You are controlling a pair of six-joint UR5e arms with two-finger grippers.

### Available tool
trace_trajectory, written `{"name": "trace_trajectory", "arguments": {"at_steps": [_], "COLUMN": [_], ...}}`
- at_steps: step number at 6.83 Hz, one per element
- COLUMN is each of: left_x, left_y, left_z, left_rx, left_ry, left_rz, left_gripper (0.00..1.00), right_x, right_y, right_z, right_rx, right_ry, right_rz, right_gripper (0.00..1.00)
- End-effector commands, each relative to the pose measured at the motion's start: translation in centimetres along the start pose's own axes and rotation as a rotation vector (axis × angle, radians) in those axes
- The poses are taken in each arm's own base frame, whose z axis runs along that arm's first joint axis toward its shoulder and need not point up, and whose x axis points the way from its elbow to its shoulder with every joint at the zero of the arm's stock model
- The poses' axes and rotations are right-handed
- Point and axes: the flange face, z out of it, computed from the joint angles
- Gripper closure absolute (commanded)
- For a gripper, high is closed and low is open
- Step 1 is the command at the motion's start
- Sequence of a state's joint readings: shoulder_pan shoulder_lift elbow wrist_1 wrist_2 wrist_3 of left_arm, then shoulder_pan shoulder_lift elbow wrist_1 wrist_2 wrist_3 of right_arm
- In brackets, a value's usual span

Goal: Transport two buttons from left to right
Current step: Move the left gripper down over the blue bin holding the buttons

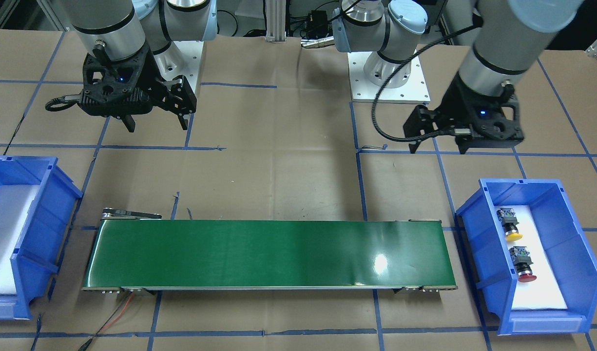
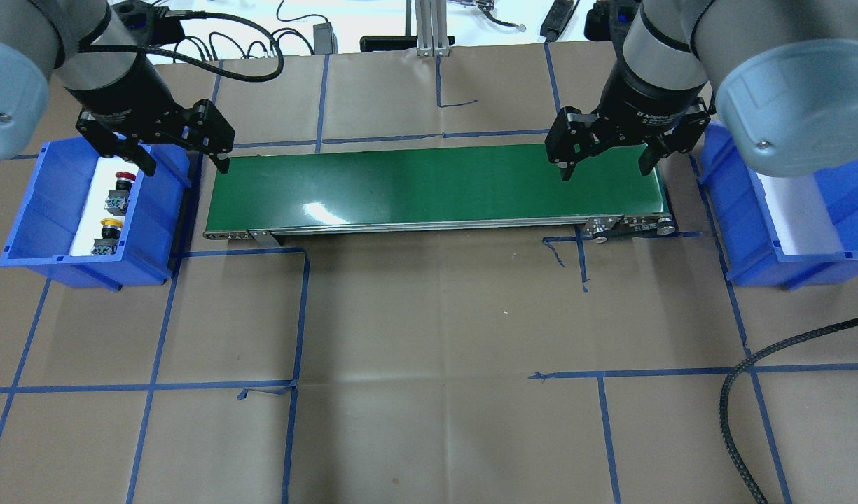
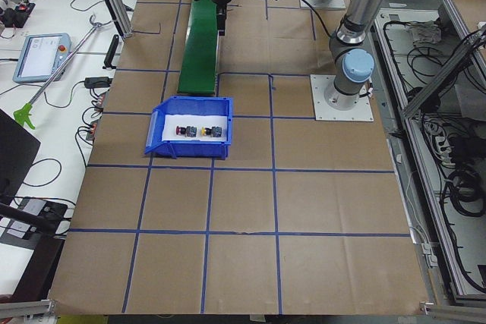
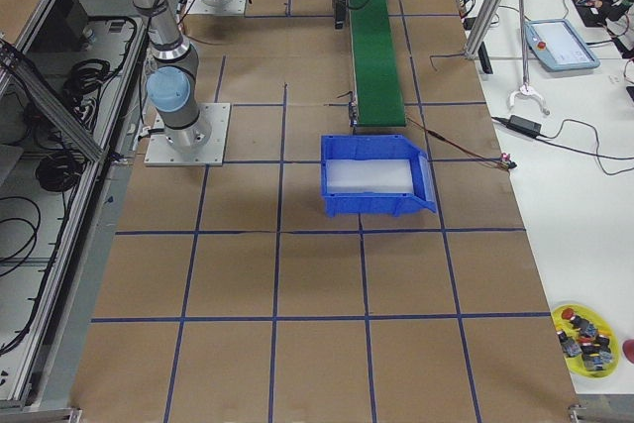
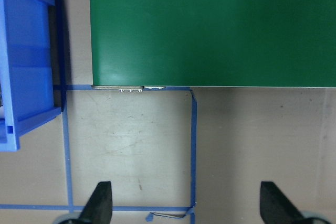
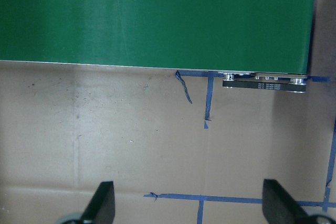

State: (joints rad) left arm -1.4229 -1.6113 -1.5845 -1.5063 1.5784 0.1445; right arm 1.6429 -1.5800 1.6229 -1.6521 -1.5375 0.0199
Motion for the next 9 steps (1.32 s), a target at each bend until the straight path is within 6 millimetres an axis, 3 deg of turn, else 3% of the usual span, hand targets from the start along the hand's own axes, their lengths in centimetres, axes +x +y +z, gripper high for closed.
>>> {"name": "trace_trajectory", "arguments": {"at_steps": [1, 2, 5, 7, 9], "left_x": [-10.0, -14.4, -23.6, -26.4, -26.8], "left_y": [-0.3, 0.0, 0.5, -1.8, -3.5], "left_z": [-0.1, 0.2, 3.7, 7.8, 10.9], "left_rx": [0.002, -0.006, -0.035, -0.019, -0.014], "left_ry": [-0.001, 0.001, 0.022, 0.022, 0.050], "left_rz": [0.000, 0.014, 0.014, 0.029, 0.034], "left_gripper": [0.00, 0.00, 0.00, 0.00, 0.01], "right_x": [0.0, 0.0, 0.0, 0.0, 0.0], "right_y": [0.0, 0.0, 0.0, 0.0, -0.1], "right_z": [0.0, 0.0, -0.1, -0.2, -0.2], "right_rx": [0.000, 0.000, 0.003, 0.003, 0.005], "right_ry": [0.000, 0.000, 0.000, 0.000, 0.001], "right_rz": [0.000, 0.000, 0.000, 0.000, 0.000], "right_gripper": [0.00, 0.00, 0.00, 0.00, 0.00]}}
